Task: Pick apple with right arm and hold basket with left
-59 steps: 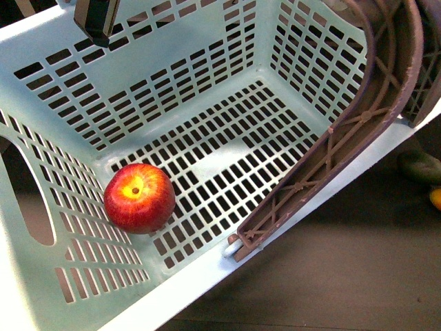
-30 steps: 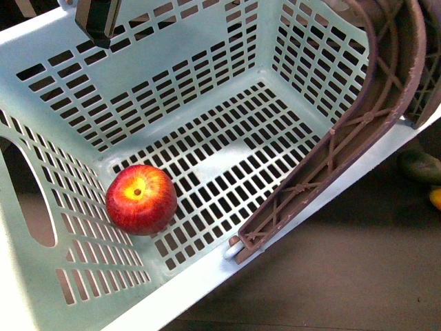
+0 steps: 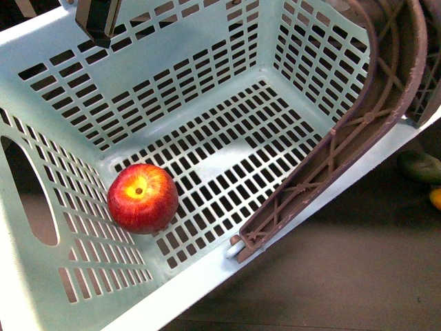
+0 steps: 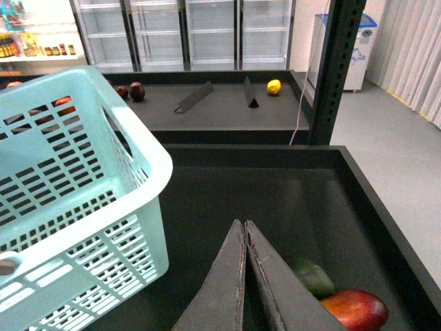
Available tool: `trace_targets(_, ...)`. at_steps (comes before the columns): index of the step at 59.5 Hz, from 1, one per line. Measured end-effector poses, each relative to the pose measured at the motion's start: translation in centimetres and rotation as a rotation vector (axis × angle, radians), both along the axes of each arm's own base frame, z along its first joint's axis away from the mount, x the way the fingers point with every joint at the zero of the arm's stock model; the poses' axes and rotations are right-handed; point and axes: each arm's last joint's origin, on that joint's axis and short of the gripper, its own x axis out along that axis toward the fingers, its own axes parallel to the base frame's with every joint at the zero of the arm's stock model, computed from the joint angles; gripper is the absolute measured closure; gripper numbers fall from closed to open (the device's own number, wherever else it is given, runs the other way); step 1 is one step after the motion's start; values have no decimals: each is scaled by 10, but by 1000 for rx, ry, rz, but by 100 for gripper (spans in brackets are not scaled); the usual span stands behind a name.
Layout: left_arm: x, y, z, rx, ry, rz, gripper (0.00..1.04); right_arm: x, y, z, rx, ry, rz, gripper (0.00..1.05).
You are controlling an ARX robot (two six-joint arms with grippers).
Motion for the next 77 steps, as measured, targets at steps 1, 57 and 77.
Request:
trace_targets(1, 0, 0, 0, 0, 0, 0, 89, 0, 0, 0, 0, 0, 0, 103)
trace_targets(57, 0, 0, 0, -1, 1, 0, 89, -11, 0, -3, 0, 5, 0, 7)
trace_targets(77, 7, 11, -2, -58, 67, 195, 89, -11, 0, -3, 0, 5, 0, 9)
